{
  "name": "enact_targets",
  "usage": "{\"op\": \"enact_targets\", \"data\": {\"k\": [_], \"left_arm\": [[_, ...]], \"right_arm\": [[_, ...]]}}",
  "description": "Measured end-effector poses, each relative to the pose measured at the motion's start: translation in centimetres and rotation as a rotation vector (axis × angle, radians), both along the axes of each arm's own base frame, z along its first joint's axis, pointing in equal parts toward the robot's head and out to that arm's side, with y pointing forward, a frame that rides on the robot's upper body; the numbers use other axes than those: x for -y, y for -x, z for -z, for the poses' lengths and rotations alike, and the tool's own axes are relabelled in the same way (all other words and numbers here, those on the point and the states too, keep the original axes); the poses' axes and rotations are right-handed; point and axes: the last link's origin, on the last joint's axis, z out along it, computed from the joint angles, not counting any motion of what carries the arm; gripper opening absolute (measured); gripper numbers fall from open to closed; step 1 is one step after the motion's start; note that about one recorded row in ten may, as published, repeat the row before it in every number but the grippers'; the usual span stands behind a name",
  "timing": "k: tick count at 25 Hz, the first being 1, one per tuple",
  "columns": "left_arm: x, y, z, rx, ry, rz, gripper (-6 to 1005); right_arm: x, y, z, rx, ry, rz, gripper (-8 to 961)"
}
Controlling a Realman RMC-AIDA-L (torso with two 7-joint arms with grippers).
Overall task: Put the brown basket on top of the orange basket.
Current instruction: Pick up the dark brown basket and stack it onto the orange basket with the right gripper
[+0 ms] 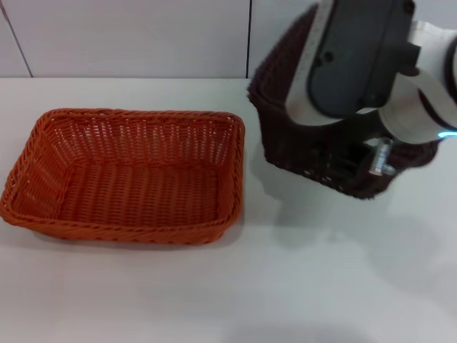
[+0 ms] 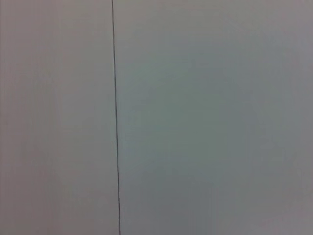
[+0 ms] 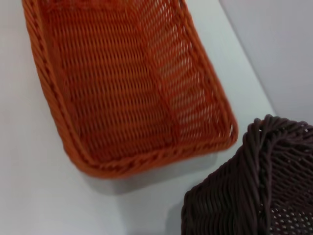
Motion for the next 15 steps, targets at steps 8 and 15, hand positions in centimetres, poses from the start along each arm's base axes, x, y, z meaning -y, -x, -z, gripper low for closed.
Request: {"op": "enact_targets", "data": {"k": [8, 15], "left_arm": [[0.0, 0.0, 0.1, -0.002, 0.005, -0.001, 805], [-0.4, 0.2, 0.6, 0.01, 0.03, -0.014, 805]], "right_arm": [[1.2, 2.8, 2.8, 0.136, 0.056, -0.355, 160], [3.1, 3.0, 5.4, 0.264, 0.198, -0.708, 166]]}}
